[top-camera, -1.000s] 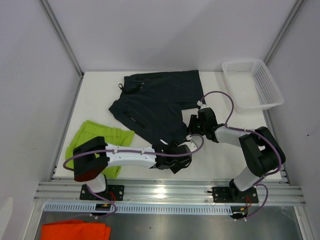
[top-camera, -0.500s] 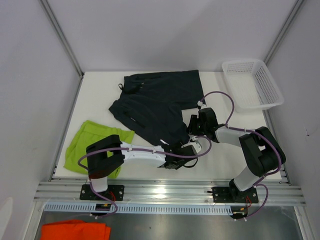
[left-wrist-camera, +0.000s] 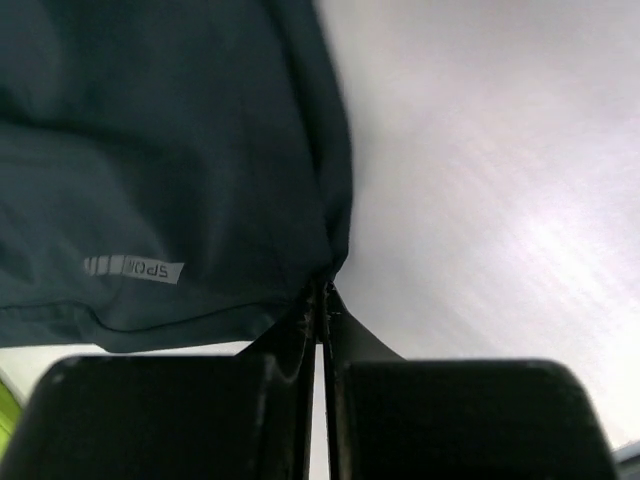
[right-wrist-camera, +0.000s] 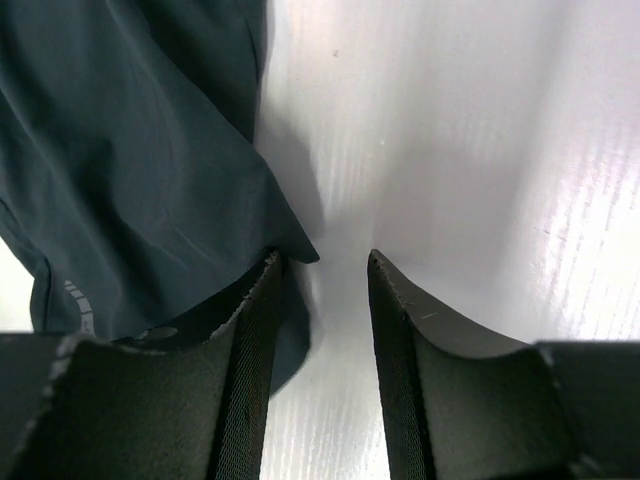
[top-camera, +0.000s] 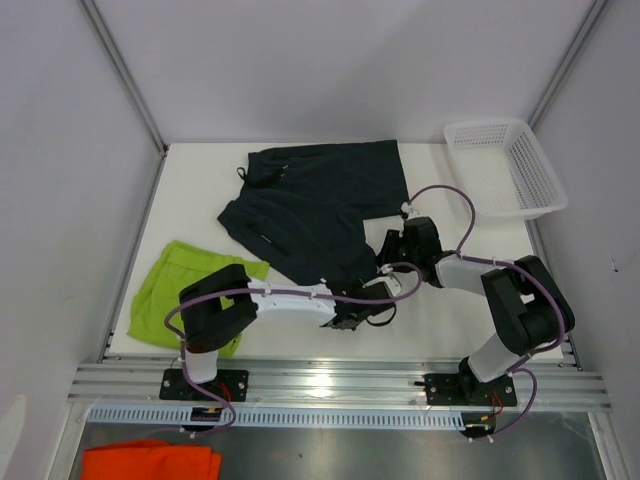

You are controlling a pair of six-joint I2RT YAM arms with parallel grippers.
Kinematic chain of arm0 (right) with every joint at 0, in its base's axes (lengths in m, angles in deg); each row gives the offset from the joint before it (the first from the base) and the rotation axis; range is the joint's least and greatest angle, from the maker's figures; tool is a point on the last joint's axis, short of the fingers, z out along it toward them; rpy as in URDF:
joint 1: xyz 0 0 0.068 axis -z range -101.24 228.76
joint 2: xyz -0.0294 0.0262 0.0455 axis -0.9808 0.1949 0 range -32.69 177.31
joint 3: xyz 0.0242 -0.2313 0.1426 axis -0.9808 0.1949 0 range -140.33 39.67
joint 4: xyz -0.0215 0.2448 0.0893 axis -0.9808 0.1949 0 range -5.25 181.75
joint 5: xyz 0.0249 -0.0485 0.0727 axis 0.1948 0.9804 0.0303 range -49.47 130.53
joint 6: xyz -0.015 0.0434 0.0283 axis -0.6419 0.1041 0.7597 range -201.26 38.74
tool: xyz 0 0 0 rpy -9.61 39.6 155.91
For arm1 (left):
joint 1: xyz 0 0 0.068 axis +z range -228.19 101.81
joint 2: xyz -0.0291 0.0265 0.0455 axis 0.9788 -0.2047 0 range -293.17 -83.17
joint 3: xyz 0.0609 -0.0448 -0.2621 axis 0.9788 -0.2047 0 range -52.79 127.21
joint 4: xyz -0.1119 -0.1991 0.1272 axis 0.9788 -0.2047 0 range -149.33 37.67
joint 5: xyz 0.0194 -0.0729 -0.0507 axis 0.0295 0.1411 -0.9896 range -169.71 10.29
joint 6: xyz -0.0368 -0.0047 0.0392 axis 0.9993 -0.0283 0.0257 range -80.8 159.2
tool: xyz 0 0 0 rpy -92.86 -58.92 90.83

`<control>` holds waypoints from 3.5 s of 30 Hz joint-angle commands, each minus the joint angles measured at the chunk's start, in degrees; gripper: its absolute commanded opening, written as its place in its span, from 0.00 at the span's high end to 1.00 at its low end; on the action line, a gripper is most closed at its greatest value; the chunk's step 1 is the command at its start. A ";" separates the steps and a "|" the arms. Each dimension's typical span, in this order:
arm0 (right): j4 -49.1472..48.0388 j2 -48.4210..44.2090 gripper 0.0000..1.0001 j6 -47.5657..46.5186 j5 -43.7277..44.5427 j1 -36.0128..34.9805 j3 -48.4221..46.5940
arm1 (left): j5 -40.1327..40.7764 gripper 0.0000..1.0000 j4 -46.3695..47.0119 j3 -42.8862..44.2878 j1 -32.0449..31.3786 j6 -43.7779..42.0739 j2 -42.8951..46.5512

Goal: Fold and stack the shorts
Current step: Flatten the shorts out

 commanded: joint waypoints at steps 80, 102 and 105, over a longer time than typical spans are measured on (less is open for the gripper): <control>-20.87 4.40 0.53 11.35 3.18 -7.72 0.70 | -16.33 1.00 -5.68 -2.74 26.50 13.28 30.95; -9.98 6.87 0.55 10.21 24.71 -14.13 -2.54 | -15.80 1.00 -7.61 1.57 29.76 14.60 32.79; -8.65 6.96 0.55 9.77 26.47 -14.22 -3.25 | -15.63 1.00 -7.96 1.92 30.11 14.42 33.06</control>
